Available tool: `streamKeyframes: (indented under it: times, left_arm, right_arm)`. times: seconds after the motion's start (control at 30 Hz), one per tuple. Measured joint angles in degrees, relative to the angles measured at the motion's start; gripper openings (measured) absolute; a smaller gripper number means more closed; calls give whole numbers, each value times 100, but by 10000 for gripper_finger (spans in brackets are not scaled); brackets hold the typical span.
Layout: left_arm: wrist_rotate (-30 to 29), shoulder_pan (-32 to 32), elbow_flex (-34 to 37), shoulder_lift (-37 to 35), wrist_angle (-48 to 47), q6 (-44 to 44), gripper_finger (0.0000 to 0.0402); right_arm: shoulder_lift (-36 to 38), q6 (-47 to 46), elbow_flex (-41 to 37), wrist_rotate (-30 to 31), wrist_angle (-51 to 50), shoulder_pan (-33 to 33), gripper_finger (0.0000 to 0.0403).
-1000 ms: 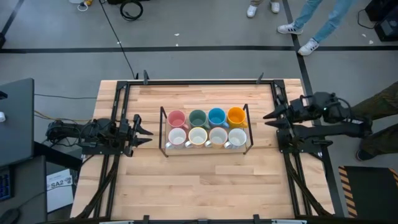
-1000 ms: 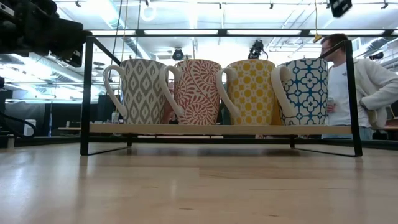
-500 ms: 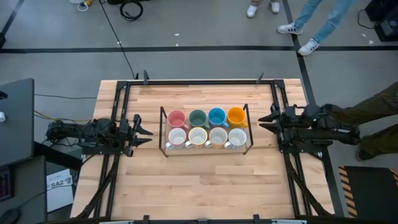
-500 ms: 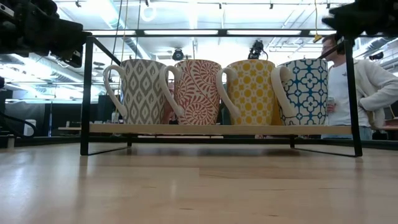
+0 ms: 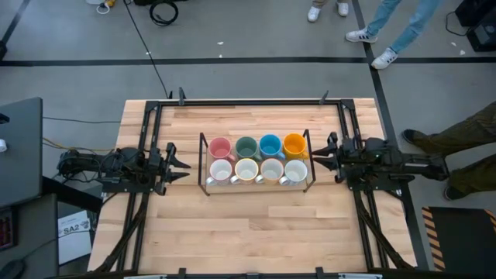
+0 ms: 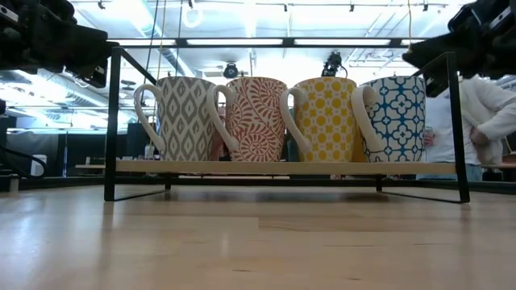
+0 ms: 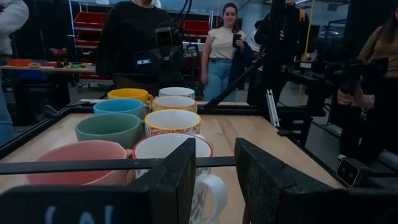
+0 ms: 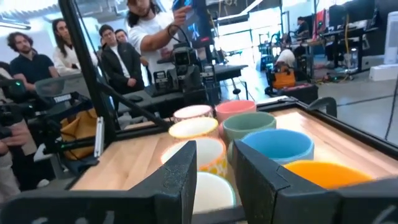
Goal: Place coffee mugs
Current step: Return to Home Position
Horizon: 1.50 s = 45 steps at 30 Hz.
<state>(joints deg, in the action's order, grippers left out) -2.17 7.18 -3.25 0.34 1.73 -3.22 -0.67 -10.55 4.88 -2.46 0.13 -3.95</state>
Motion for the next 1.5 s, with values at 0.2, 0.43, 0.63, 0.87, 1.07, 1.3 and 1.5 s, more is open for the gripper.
streamKeyframes:
  times: [0.2,0.43,0.63,0.87,1.07,1.3,1.5]
  left_arm:
    - [0,0,0,0,1,-2,118]
    - [0,0,0,0,-2,-4,118]
    - [-2,0,-7,2,-288,-11,118]
    - [-11,0,-7,2,-506,90,118]
    - [-31,-2,275,9,24,299,118]
    - [-46,-158,275,77,48,667,118]
    - [-42,-291,271,76,-10,750,118]
  right_arm:
    - [-1,7,-393,31,460,0,108]
    - [-7,212,-452,53,311,-4,108]
    - [-7,621,-452,250,257,-4,108]
    - [-7,667,-449,285,246,-4,108]
    - [-7,667,-447,285,242,-4,108]
    - [-7,568,-447,256,266,-4,108]
    - [-7,562,-447,106,271,-4,108]
